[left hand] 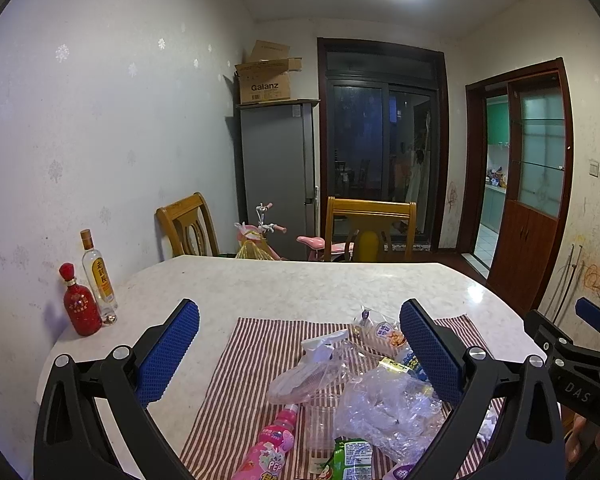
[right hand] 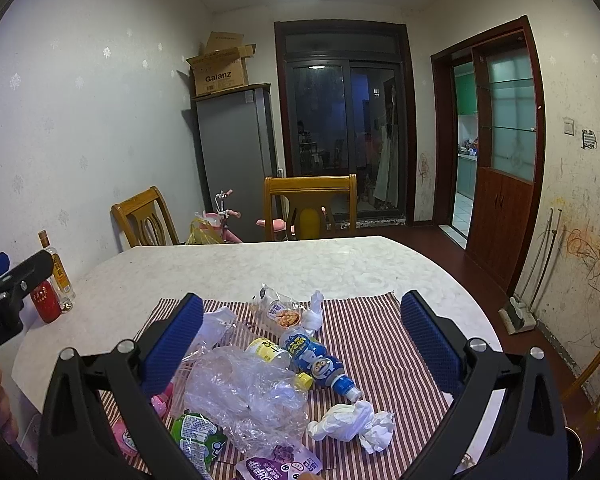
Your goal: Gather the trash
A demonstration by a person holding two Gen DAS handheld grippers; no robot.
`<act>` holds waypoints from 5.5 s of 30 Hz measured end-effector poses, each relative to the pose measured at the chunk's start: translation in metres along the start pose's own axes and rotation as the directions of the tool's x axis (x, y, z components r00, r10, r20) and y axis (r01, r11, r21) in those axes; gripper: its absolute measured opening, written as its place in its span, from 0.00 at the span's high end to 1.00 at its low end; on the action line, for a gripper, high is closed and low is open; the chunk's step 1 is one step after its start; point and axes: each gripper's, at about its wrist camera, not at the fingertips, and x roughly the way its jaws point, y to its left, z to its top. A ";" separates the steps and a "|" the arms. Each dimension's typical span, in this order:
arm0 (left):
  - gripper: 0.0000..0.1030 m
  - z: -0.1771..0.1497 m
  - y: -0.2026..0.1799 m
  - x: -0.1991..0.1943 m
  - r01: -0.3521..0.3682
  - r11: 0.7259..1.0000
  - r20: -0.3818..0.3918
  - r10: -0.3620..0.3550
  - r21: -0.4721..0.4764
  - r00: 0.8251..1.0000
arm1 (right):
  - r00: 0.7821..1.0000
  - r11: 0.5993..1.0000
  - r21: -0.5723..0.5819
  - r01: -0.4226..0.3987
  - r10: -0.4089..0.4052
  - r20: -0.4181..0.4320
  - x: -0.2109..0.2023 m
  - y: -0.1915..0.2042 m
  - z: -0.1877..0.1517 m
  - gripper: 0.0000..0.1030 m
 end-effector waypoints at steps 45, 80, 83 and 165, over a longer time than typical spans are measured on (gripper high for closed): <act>0.06 -0.007 -0.002 0.003 0.002 1.000 -0.010 -0.002 0.006 1.000 | 1.000 1.000 -0.010 -0.006 0.006 -0.014 0.001 0.002 -0.004 0.04; 0.06 -0.099 0.044 0.081 -0.010 0.999 -0.395 -0.007 -0.040 0.919 | 0.858 0.996 -0.066 -0.065 0.022 -0.513 0.118 -0.058 -0.115 0.17; 0.06 -0.104 0.037 0.089 -0.003 1.000 -0.402 -0.006 -0.022 0.916 | 0.831 0.997 -0.055 -0.048 0.009 -0.556 0.143 -0.056 -0.130 0.17; 0.93 -0.273 -0.588 -0.013 0.968 0.241 -0.853 -0.490 0.067 0.181 | 0.504 0.205 0.482 0.852 -0.573 -0.646 -0.204 -0.471 -0.282 0.19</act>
